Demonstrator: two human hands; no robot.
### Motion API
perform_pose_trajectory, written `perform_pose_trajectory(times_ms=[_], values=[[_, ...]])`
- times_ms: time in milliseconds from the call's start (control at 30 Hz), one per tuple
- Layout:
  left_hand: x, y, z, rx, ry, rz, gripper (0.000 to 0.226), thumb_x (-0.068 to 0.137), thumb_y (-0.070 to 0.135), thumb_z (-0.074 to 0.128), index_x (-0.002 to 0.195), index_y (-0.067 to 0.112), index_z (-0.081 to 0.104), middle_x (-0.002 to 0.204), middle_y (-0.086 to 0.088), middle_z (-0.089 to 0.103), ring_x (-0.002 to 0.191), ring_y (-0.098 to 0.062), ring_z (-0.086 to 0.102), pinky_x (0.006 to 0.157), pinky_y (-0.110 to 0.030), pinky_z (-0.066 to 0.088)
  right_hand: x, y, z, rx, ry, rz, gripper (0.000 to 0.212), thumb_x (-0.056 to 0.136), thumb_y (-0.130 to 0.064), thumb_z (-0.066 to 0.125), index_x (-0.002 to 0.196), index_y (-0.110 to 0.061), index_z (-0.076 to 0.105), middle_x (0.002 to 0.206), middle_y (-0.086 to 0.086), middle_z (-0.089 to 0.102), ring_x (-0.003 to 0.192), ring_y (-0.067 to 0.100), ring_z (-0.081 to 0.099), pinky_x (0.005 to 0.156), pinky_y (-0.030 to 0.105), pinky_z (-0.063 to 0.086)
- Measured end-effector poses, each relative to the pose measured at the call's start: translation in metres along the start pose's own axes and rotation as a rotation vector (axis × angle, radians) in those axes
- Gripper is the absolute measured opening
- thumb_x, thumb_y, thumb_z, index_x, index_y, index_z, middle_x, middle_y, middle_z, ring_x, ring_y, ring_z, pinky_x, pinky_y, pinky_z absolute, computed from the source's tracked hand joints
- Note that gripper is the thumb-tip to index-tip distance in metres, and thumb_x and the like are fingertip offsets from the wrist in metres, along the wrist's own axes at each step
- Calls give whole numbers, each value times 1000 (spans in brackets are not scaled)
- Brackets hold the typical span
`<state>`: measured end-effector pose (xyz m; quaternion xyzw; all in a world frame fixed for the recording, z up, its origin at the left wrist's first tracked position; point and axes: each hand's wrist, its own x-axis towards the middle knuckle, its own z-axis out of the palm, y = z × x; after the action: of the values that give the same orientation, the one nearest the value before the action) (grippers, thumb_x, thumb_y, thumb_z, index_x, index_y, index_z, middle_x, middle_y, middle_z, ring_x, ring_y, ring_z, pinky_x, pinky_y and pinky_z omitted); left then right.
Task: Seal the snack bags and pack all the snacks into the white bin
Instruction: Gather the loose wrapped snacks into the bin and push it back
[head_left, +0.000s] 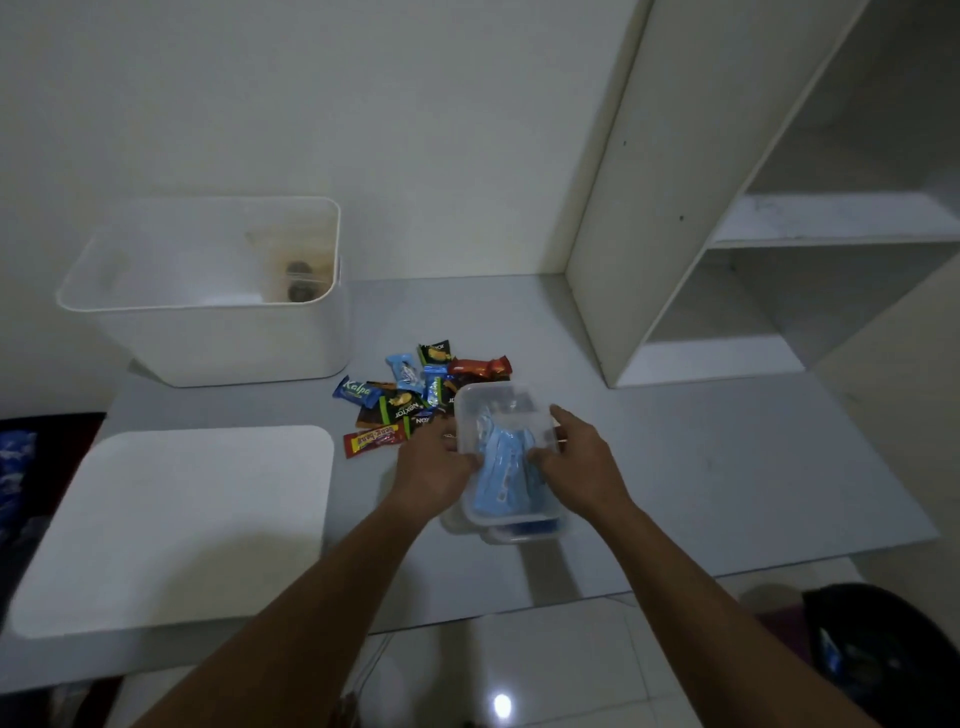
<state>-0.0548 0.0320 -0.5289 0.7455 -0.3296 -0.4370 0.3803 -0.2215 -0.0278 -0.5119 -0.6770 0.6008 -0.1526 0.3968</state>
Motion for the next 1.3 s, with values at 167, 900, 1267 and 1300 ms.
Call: perform_pose_trajectory(times_ms=[167, 900, 1267, 1300], values=[[2, -10, 30, 11, -17, -32, 46, 79, 14, 76, 123, 15, 64, 106, -4, 73, 89, -18, 70, 84, -42, 59, 7, 35, -6, 11, -23, 74, 70, 90, -21, 69, 152, -19, 35, 145, 10, 51, 128, 24, 52, 107, 35, 43], [-13, 18, -3, -219, -212, 46, 57, 94, 25, 61, 108, 77, 42, 115, 9, 69, 102, -18, 69, 79, -46, 60, -4, 10, -46, 369, -386, -1, 84, 94, -32, 65, 150, -54, 7, 124, 0, 62, 92, 9, 70, 66, 25, 59], [-31, 114, -143, -176, -54, 132, 78, 89, 27, 68, 149, 50, 24, 137, -2, 57, 95, -15, 68, 53, -20, 52, 8, -156, -63, 326, -418, -128, 88, 89, -21, 71, 149, -55, 15, 124, 1, 61, 97, 20, 69, 62, 34, 59], [-30, 120, -160, -192, -44, 132, 78, 89, 28, 68, 149, 51, 24, 140, 2, 53, 99, -18, 67, 56, -27, 57, 12, -175, -60, 321, -427, -145, 88, 89, -21, 71, 149, -55, 16, 123, -2, 60, 99, 22, 69, 65, 35, 60]])
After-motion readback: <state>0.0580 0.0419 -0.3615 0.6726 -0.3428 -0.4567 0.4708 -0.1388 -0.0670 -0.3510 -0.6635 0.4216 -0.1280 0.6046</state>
